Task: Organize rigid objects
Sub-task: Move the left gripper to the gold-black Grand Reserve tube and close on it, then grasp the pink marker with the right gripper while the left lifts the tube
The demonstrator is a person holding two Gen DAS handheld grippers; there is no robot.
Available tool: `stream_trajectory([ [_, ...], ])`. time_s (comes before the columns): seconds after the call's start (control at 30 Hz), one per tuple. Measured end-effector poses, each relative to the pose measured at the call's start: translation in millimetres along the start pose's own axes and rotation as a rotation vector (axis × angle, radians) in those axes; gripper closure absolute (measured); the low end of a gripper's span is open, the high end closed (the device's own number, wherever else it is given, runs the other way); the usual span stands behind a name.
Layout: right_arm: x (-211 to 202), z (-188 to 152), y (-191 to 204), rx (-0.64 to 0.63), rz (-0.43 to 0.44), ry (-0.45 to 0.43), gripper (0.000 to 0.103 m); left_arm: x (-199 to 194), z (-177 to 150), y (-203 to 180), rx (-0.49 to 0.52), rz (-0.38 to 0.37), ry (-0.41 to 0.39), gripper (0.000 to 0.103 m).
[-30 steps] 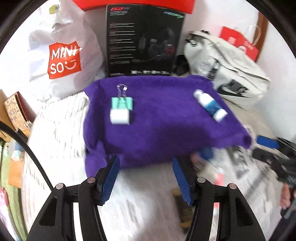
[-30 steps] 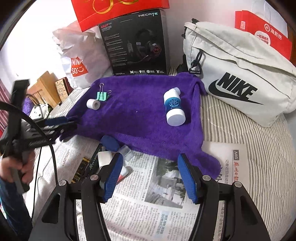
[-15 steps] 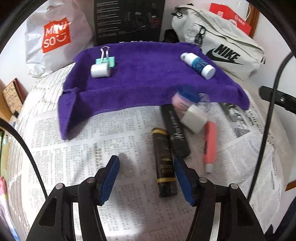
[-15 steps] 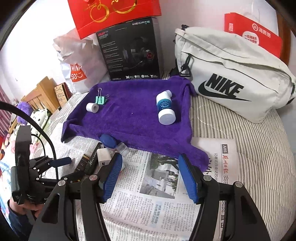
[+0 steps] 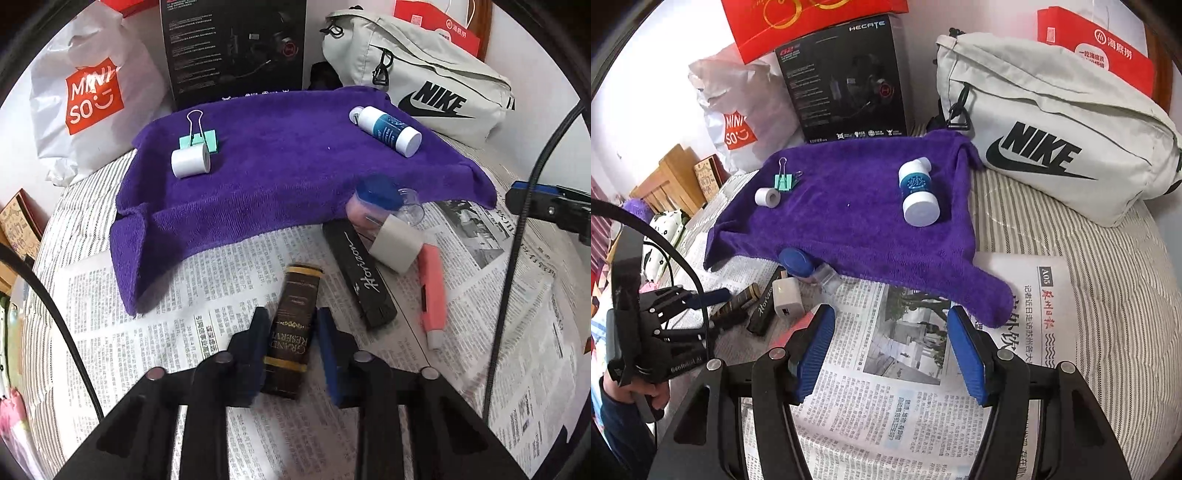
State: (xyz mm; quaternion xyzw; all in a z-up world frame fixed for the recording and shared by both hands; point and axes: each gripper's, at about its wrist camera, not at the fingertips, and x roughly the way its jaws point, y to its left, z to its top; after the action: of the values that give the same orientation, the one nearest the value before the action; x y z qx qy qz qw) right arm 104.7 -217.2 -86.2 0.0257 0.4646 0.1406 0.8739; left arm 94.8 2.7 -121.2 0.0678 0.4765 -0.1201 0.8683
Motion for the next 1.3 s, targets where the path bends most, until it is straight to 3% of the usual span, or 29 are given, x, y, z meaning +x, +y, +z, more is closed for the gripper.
stream_trajectory([
  [0.27,6.1,-2.4,7.9,-0.014,0.012,0.021,0.04,3.0,3.4,-0.7,0.002,0.003,-0.007,0.071],
  [0.37,9.5,-6.0,16.6,-0.025,0.038,0.038,0.04,4.8,6.5,3.0,-0.024,0.014,-0.011,0.08],
  [0.7,42.4,-14.1,60.6,-0.041,0.09,0.11,0.04,-3.8,-9.6,23.4,-0.103,0.021,-0.026,0.08],
  [0.9,64.9,-17.4,76.9,-0.081,0.022,0.131,0.04,-10.0,-18.5,29.8,-0.139,0.007,-0.033,0.08],
  [1.03,64.0,-25.7,86.1,-0.2,-0.046,0.129,0.04,-12.2,-22.5,32.2,-0.151,0.0,-0.039,0.08],
  [1.2,53.6,-27.8,56.7,-0.164,-0.087,0.157,0.04,-11.8,-21.9,29.8,-0.14,0.013,-0.04,0.08],
  [1.3,50.5,-29.7,44.7,-0.146,-0.069,0.149,0.04,-11.9,-22.5,29.6,-0.142,0.012,-0.043,0.08],
])
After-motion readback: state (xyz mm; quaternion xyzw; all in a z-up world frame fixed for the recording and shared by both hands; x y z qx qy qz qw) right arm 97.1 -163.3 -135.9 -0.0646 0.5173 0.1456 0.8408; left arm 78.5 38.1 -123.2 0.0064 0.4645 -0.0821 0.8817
